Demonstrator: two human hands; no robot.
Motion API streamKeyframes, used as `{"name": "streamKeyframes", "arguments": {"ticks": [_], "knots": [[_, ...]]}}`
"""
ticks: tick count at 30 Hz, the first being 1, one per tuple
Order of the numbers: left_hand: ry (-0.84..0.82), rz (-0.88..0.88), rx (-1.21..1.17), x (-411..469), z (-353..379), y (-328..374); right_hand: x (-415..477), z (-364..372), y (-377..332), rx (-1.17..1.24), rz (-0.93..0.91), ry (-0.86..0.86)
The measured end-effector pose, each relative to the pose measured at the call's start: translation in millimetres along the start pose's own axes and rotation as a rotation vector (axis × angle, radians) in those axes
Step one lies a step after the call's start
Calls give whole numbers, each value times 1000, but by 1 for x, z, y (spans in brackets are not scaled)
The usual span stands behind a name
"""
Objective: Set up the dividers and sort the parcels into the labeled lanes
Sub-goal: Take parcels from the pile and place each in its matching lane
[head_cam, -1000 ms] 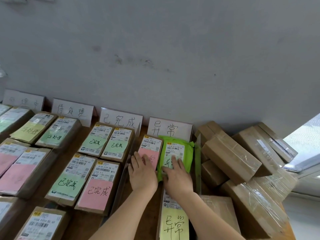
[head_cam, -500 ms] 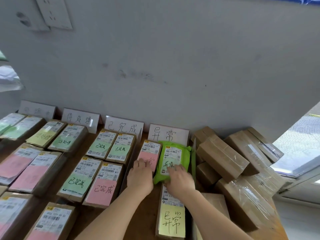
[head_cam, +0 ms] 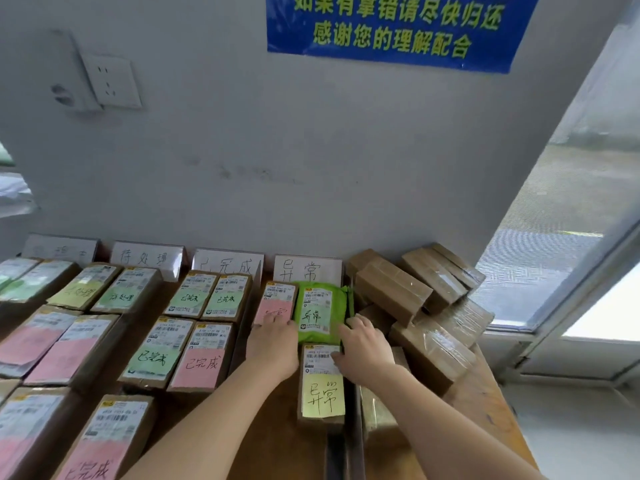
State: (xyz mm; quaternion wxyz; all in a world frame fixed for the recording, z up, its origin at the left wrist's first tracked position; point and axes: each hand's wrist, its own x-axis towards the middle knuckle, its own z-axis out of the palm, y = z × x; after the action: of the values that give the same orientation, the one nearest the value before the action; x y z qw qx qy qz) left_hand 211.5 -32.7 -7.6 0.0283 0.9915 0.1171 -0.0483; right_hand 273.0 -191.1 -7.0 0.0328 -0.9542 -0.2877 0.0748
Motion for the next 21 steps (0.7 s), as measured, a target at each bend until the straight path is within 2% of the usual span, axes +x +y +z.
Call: {"name": "streamKeyframes", "arguments": {"ticks": [7, 13, 21], "knots": [[79, 152, -83, -36, -17, 43, -70, -18, 39, -47, 160, 38], [62, 201, -58, -53, -20, 89, -109, -17, 84, -65, 301, 5], [-22, 173, -33, -30, -5, 150, -105, -7, 144, -23, 310, -11]]}}
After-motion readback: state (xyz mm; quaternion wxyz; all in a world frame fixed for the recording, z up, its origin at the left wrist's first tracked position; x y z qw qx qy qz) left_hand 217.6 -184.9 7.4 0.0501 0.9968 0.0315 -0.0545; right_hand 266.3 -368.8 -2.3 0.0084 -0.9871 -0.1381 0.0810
